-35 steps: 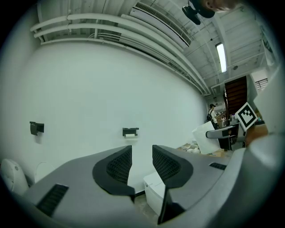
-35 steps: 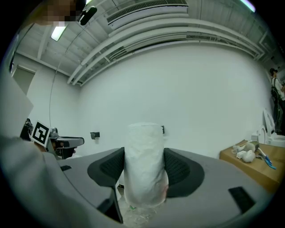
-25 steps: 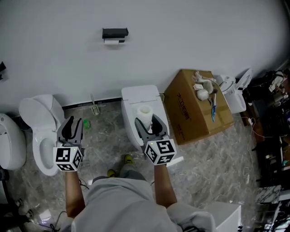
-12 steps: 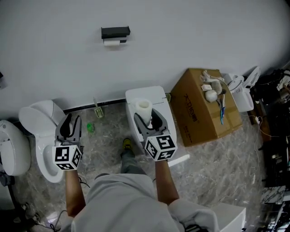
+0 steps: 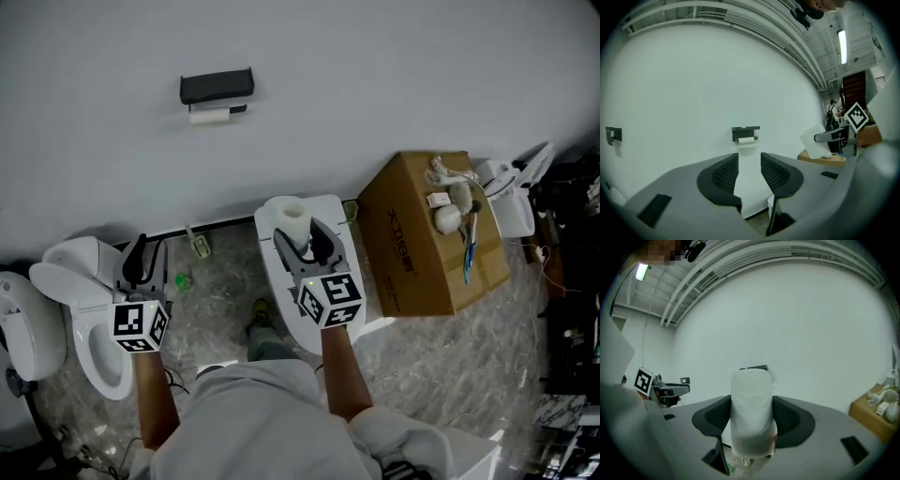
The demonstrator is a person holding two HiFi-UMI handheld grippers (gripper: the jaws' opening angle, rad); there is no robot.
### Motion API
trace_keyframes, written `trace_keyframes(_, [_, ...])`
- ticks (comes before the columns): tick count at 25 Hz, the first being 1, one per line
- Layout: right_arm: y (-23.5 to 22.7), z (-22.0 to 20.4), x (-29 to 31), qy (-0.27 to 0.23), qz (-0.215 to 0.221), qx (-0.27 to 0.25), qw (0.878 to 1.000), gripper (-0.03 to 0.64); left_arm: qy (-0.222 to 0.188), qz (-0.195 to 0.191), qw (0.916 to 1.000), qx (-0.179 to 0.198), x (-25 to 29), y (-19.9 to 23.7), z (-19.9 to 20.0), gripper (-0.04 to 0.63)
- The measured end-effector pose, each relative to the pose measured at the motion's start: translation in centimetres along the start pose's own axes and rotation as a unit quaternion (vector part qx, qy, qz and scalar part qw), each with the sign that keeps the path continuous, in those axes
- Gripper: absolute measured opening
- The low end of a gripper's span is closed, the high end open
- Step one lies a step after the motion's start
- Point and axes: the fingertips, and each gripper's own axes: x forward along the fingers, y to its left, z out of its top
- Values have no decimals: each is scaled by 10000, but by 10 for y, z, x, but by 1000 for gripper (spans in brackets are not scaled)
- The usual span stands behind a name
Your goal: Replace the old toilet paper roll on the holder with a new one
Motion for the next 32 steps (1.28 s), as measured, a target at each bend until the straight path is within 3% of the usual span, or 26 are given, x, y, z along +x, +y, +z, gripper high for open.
trace_keyframes(8, [-67, 23, 87, 71, 247, 32, 9997, 279, 249, 172, 9994, 172, 96, 1, 7, 152])
trace_keyframes(16, [-84, 30, 122, 94, 491, 131, 9987, 279, 339, 276, 9987, 272, 136, 0, 18, 152])
trace_keyframes(21, [-94, 40, 129, 29, 406, 216, 9989, 279, 282, 141, 9993, 175, 156, 1, 29, 152])
trace_keyframes(32, [-106, 63, 155, -204, 26, 240, 9995, 279, 225, -206, 9969, 726, 202, 18, 44, 156])
